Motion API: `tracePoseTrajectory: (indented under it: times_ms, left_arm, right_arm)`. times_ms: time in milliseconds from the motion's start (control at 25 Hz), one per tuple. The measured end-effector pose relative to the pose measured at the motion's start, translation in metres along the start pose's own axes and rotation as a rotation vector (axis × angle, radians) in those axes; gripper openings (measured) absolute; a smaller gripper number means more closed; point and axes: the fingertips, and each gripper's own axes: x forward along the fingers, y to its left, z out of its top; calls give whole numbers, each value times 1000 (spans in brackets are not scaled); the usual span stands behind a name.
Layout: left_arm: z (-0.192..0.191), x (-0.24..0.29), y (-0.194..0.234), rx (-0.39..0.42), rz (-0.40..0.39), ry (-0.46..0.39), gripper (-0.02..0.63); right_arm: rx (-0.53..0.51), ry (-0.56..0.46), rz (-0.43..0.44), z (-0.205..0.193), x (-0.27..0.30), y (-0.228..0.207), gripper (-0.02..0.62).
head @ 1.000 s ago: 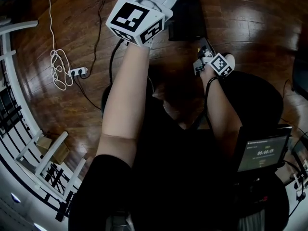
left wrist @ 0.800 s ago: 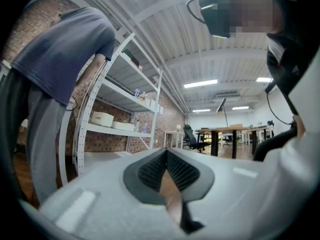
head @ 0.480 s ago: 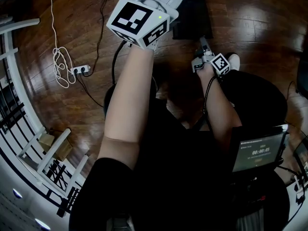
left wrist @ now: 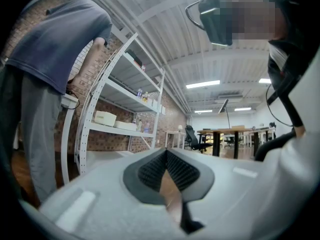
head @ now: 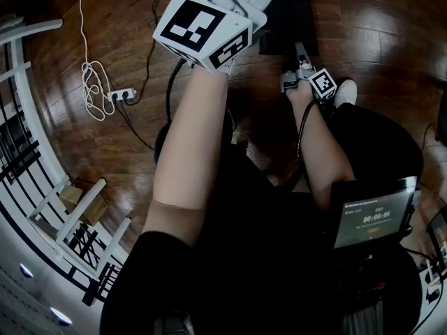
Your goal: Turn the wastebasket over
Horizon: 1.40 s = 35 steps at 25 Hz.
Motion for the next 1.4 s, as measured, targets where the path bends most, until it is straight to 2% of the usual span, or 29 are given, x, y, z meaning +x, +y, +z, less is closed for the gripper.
tracePoseTrajectory:
  times_ms: [120, 280, 440, 720, 880, 1000, 1160, 1400]
  left_arm:
    - [-1, 1, 3, -2, 4, 3, 0]
    - [1, -3, 2, -6, 7, 7, 1]
    - [-5, -3, 4, -4, 6, 14, 2]
    - [-7, -7, 9, 5, 9, -1, 2]
    - [-15, -7, 14, 17, 5, -18, 2]
    - [-23, -6, 18, 12, 12, -19, 2]
    - [-21, -10, 27, 12, 34, -29, 1]
    - [-25, -8, 33, 8, 49, -53, 2]
  right_arm:
    - [-9, -12, 16, 5, 4, 6, 42]
    - [-27, 13, 30, 4, 4, 16, 24]
    - [-143, 84, 11, -2, 12, 26, 11]
    - [-218, 128, 6, 9, 20, 44, 12]
    - [-288, 200, -17, 21, 25, 54, 11]
    - [-443, 309, -14, 30, 36, 69, 11]
    - [-822, 505, 61, 34, 57, 101, 8]
    - [-1274, 826, 10, 31, 67, 104, 8]
